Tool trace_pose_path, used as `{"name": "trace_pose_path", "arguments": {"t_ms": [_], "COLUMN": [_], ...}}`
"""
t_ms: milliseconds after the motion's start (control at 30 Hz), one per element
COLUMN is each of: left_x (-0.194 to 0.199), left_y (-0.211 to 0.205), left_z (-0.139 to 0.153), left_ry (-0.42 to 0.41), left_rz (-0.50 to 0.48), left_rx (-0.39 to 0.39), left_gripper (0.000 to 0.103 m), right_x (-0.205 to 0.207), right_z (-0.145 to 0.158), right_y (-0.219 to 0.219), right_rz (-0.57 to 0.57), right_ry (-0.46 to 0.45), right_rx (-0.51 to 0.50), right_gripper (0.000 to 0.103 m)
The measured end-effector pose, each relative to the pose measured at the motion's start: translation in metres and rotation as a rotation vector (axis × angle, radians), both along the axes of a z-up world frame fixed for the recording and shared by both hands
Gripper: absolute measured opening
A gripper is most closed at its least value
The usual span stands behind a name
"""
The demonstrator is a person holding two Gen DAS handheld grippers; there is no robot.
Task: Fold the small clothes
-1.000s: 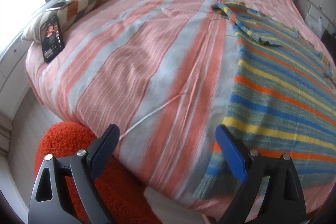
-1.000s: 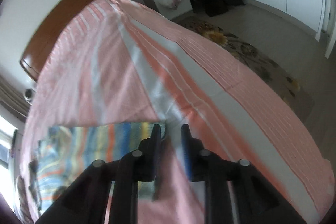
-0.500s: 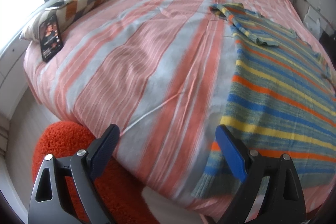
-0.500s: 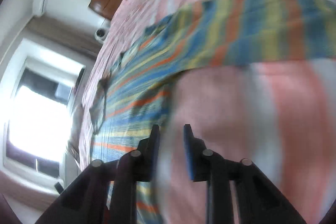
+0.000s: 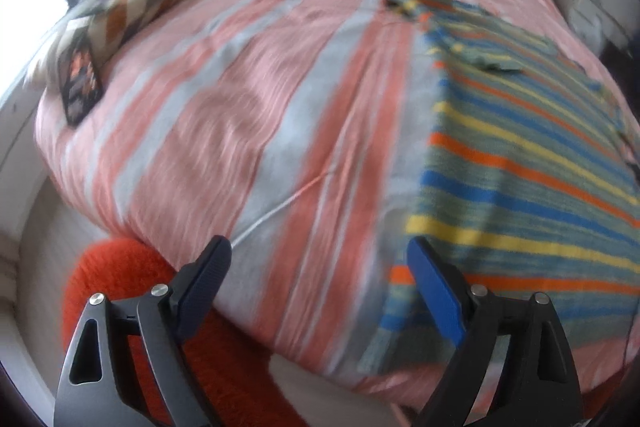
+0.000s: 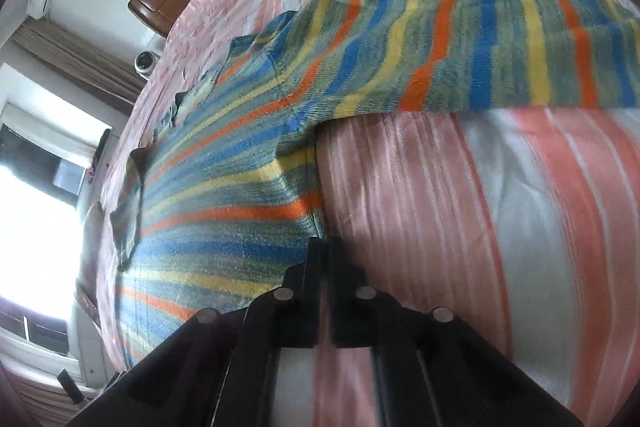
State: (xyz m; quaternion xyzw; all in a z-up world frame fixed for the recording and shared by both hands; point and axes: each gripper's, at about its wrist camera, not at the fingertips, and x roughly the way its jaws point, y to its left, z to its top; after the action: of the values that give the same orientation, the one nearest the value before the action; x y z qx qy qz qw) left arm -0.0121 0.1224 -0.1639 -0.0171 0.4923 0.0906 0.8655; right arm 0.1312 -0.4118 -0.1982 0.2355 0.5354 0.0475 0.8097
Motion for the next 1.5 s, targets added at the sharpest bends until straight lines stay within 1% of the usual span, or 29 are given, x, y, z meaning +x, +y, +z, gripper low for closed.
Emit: {"name": "trace_pose_path", "arguments": {"t_ms": [33, 67, 100, 133, 167, 233, 300, 367, 433, 467, 500, 533, 633, 667, 700, 733, 767, 800, 867, 967, 1033, 1100, 1167, 1233, 1300, 1367, 1433, 1467, 1500], "left_x": [0.001, 0.003, 0.007, 0.015, 0.027, 0.057, 0.094, 0.129, 0.157, 0.171, 0.183, 0.197, 0.212, 0.215, 0.217, 0.219, 0.219, 0.221, 0.226, 0.228, 0.230, 0.232, 0.233, 0.231, 0.228, 0.230, 0.234, 0.233, 0.231], "left_y": [-0.004, -0.009, -0.013, -0.018, -0.027, -0.050, -0.082, -0.113, -0.130, -0.133, -0.130, -0.123, -0.103, -0.096, -0.090, -0.084, -0.080, -0.075, -0.056, -0.009, 0.036, 0.086, 0.129, 0.148, 0.149, 0.143, 0.146, 0.150, 0.158], "left_z": [0.014, 0.035, 0.049, 0.066, 0.082, 0.097, 0.092, 0.067, 0.036, 0.018, 0.004, -0.012, -0.023, -0.023, -0.023, -0.022, -0.019, -0.017, -0.002, 0.031, 0.049, 0.052, 0.041, 0.025, 0.013, 0.000, -0.018, -0.027, -0.033], "left_ry": [-0.026, -0.073, -0.109, -0.150, -0.185, -0.210, -0.194, -0.145, -0.101, -0.066, -0.032, 0.014, 0.030, 0.031, 0.034, 0.034, 0.033, 0.034, 0.008, -0.085, -0.171, -0.211, -0.198, -0.163, -0.139, -0.106, -0.046, -0.021, -0.022], "left_rz": [-0.035, -0.082, -0.117, -0.162, -0.216, -0.337, -0.485, -0.635, -0.705, -0.709, -0.694, -0.658, -0.577, -0.542, -0.514, -0.474, -0.449, -0.418, -0.347, -0.211, -0.061, 0.103, 0.237, 0.307, 0.323, 0.326, 0.356, 0.385, 0.414], "left_rx": [0.019, 0.031, 0.033, 0.035, 0.040, 0.050, 0.091, 0.154, 0.220, 0.243, 0.243, 0.219, 0.092, 0.036, -0.005, -0.041, -0.055, -0.071, -0.188, -0.367, -0.368, -0.376, -0.406, -0.413, -0.379, -0.381, -0.436, -0.482, -0.530], "left_gripper": [0.091, 0.091, 0.092, 0.092, 0.093, 0.094, 0.094, 0.094, 0.094, 0.093, 0.090, 0.088, 0.084, 0.072, 0.057, 0.046, 0.018, 0.013, 0.012, 0.009, 0.009, 0.009, 0.009, 0.009, 0.009, 0.009, 0.011, 0.016, 0.020], "right_x": [-0.003, -0.007, -0.016, -0.026, -0.036, -0.057, -0.076, -0.089, -0.110, -0.119, -0.132, -0.139, -0.161, -0.164, -0.167, -0.167, -0.165, -0.161, -0.156, -0.155, -0.158, -0.158, -0.158, -0.155, -0.153, -0.153, -0.153, -0.153, -0.153], "right_z": [0.006, 0.012, 0.022, 0.032, 0.041, 0.058, 0.067, 0.068, 0.068, 0.068, 0.068, 0.068, 0.067, 0.066, 0.065, 0.064, 0.064, 0.064, 0.066, 0.072, 0.073, 0.069, 0.064, 0.058, 0.055, 0.054, 0.051, 0.049, 0.047], "right_y": [0.000, 0.003, 0.005, 0.008, 0.010, 0.017, 0.025, 0.036, 0.041, 0.044, 0.047, 0.051, 0.060, 0.064, 0.066, 0.067, 0.069, 0.071, 0.072, 0.076, 0.079, 0.080, 0.079, 0.077, 0.077, 0.078, 0.078, 0.078, 0.077], "right_rz": [0.015, 0.024, 0.035, 0.045, 0.053, 0.081, 0.097, 0.105, 0.113, 0.116, 0.117, 0.122, 0.144, 0.156, 0.174, 0.182, 0.189, 0.192, 0.183, 0.179, 0.193, 0.198, 0.195, 0.190, 0.191, 0.200, 0.200, 0.200, 0.199], "right_ry": [-0.004, -0.016, -0.046, -0.080, -0.113, -0.171, -0.200, -0.212, -0.221, -0.224, -0.235, -0.243, -0.265, -0.266, -0.268, -0.272, -0.278, -0.289, -0.299, -0.335, -0.349, -0.337, -0.322, -0.302, -0.297, -0.295, -0.281, -0.274, -0.265], "right_rx": [-0.025, -0.048, -0.071, -0.091, -0.111, -0.141, -0.132, -0.118, -0.107, -0.109, -0.116, -0.122, -0.155, -0.159, -0.162, -0.166, -0.168, -0.170, -0.164, -0.159, -0.176, -0.192, -0.178, -0.158, -0.157, -0.164, -0.168, -0.164, -0.160], "right_gripper": [0.011, 0.024, 0.033, 0.050, 0.057, 0.057, 0.057, 0.057, 0.057, 0.057, 0.057, 0.057, 0.057, 0.057, 0.057, 0.057, 0.057, 0.057, 0.057, 0.057, 0.057, 0.057, 0.057, 0.057, 0.057, 0.057, 0.057, 0.057, 0.057]}}
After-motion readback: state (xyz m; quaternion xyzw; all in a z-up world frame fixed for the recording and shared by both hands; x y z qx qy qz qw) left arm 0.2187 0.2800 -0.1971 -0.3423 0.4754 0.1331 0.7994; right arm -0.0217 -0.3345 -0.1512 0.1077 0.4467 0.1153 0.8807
